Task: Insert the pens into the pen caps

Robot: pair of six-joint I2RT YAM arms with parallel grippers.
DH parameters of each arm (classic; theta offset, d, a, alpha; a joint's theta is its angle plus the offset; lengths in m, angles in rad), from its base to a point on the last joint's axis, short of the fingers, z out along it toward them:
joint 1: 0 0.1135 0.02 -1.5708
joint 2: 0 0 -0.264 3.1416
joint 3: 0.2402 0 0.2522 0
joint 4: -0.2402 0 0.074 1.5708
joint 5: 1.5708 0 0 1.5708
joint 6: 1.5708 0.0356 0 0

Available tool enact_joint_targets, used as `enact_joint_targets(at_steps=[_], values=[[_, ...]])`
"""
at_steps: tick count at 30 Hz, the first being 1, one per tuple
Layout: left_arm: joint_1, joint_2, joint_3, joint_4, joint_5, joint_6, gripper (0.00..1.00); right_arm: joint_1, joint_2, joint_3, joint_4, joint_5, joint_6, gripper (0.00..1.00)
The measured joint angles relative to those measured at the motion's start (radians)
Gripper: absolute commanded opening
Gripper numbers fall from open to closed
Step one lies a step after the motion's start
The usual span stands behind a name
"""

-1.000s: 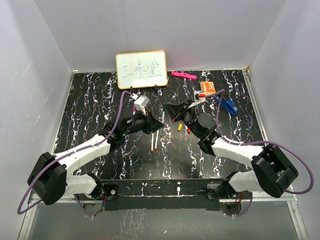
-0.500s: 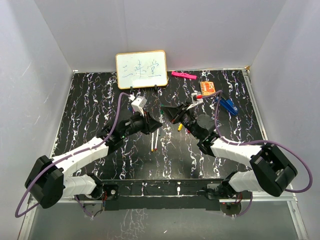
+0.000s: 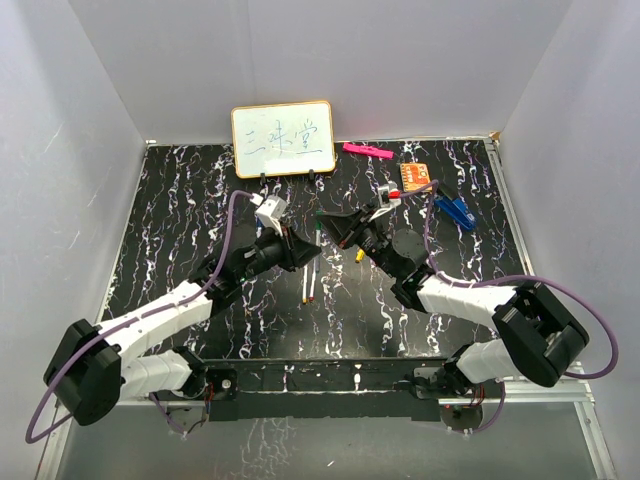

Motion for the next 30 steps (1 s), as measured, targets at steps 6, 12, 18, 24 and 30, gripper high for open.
enact_joint_targets(at_steps=[6,12,18,24,30], values=[[0.000,-0.030,-0.001,0.000,-0.009,0.005,0.00,-0.001,0.001,0.002,0.042,-0.034,-0.017,0.00],[0.011,-0.039,-0.012,0.001,-0.014,0.006,0.00,-0.001,0.001,0.002,0.037,-0.041,-0.024,0.00],[0.032,-0.044,-0.012,0.000,-0.021,0.025,0.00,-0.002,0.002,0.002,0.035,-0.041,-0.037,0.00],[0.050,-0.044,-0.011,0.033,-0.051,0.042,0.00,0.010,0.037,0.002,0.014,-0.069,-0.043,0.00],[0.098,-0.114,0.033,0.197,-0.135,0.042,0.00,0.077,0.126,-0.054,-0.206,-0.142,-0.047,0.00]])
